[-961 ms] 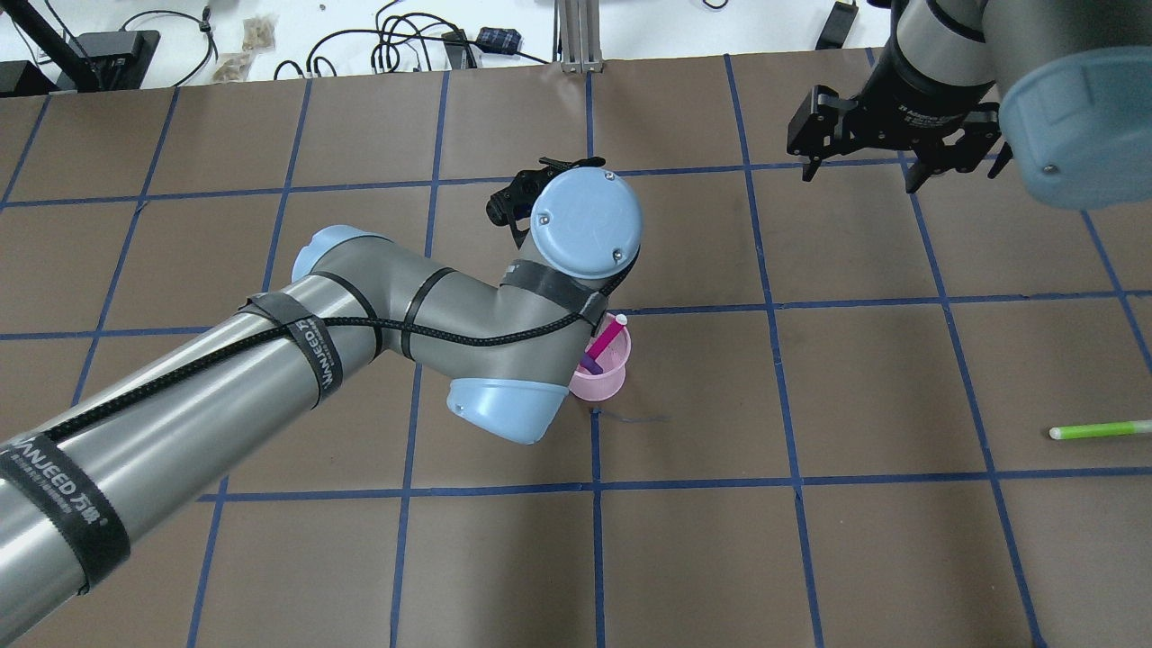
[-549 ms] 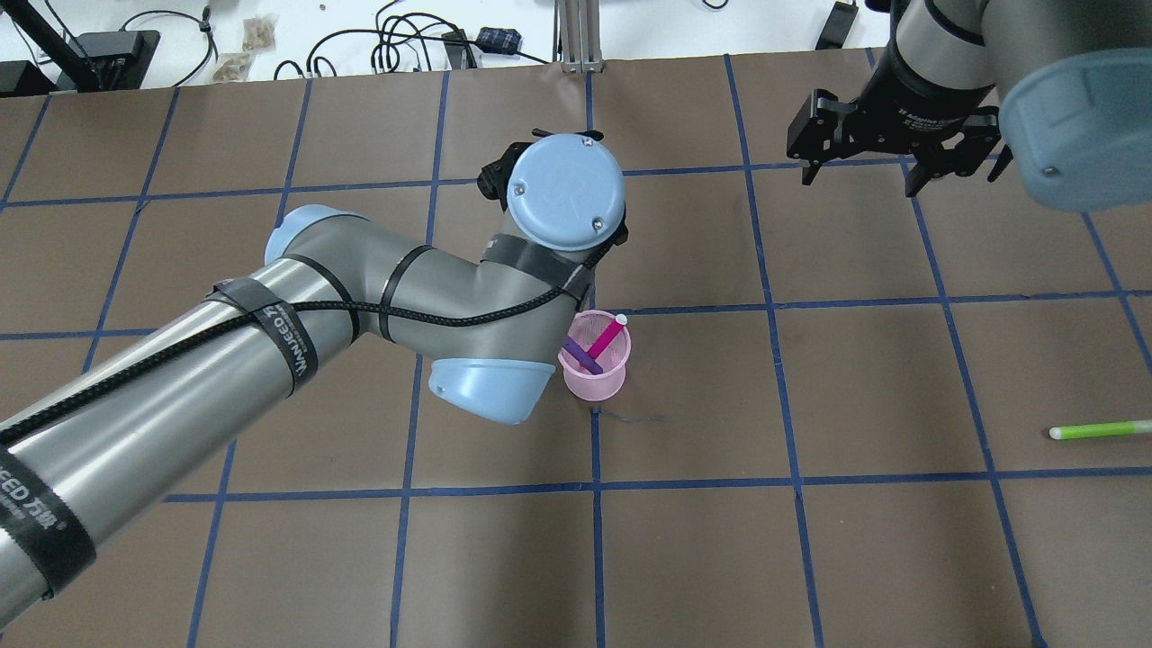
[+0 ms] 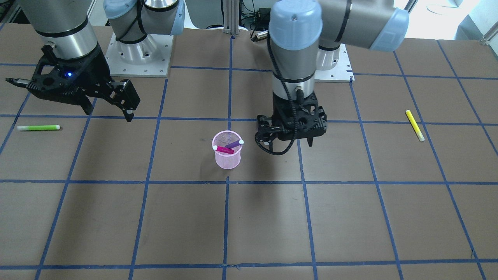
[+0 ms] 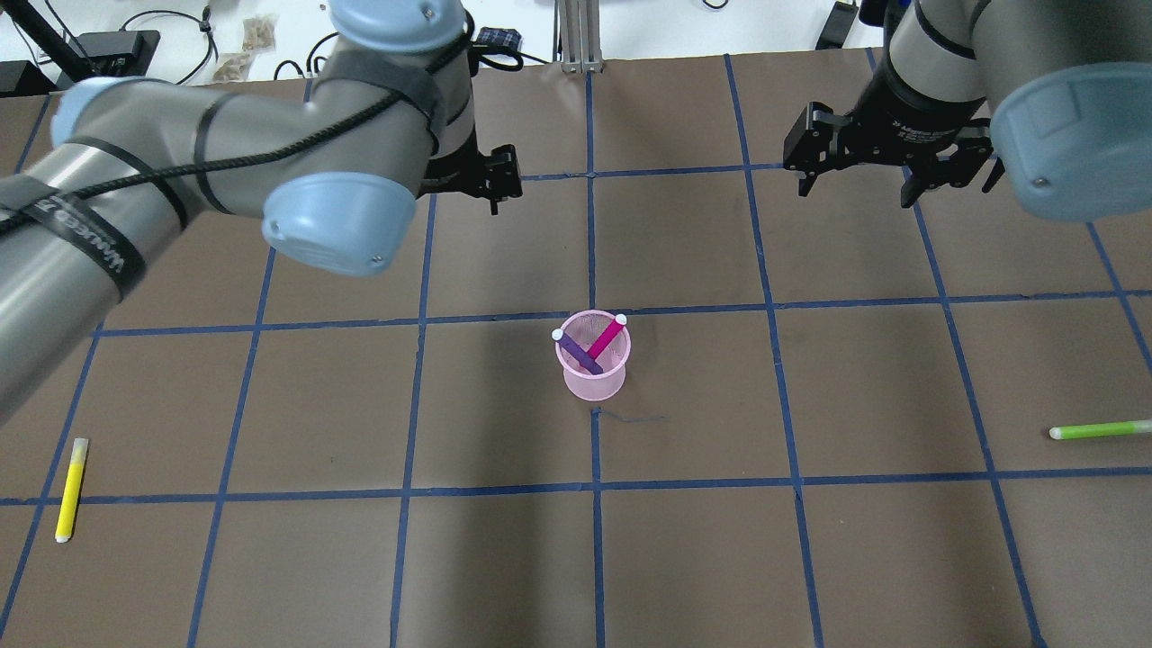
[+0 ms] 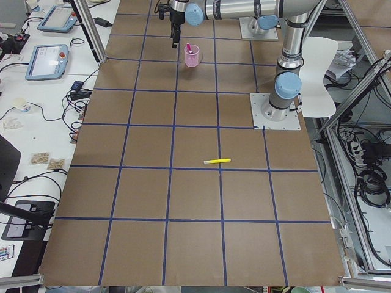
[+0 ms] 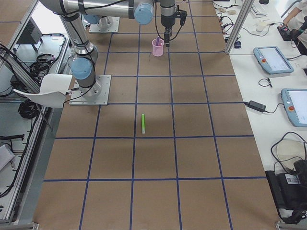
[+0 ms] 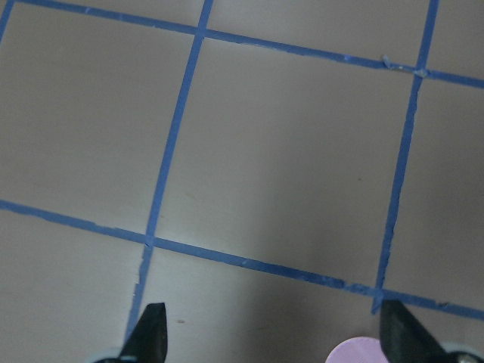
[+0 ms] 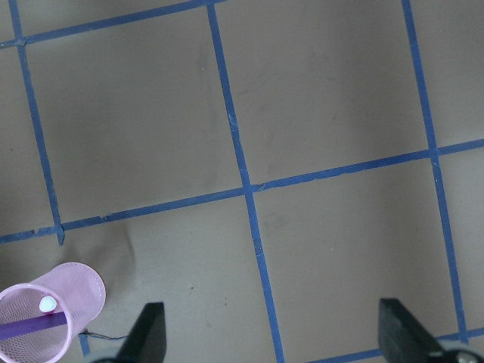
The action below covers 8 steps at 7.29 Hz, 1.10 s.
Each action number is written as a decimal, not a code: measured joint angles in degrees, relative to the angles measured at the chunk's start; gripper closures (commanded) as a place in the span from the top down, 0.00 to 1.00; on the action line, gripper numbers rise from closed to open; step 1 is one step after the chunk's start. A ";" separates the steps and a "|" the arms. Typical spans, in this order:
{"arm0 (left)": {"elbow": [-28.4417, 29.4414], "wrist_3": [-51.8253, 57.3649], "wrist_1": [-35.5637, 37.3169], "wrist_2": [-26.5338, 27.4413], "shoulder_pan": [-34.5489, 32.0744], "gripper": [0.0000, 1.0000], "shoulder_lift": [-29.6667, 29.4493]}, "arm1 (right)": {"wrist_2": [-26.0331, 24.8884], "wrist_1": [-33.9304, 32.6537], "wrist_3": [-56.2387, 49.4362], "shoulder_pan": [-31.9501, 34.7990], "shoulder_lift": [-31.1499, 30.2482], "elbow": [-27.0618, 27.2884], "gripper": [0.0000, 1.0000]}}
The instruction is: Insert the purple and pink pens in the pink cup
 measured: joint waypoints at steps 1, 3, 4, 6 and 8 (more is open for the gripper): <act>1.30 2.75 -5.62 -3.87 4.04 1.00 1.48 | -0.18 -0.03 -0.17 -0.01 0.11 0.24 1.00; 1.59 5.99 -12.32 -9.89 11.38 1.00 5.17 | -0.74 -0.29 -0.76 -0.21 0.08 -0.45 1.00; 1.25 7.30 -13.51 -10.52 13.34 1.00 7.05 | -1.65 -0.27 -0.98 -0.39 0.20 -0.60 1.00; 0.17 9.76 -14.39 -10.63 15.31 1.00 8.88 | -2.48 -0.13 -1.20 -0.50 0.32 -1.22 1.00; -1.75 14.28 -14.45 -10.56 15.68 1.00 10.58 | -2.39 0.65 -1.32 -0.58 -0.23 -1.19 1.00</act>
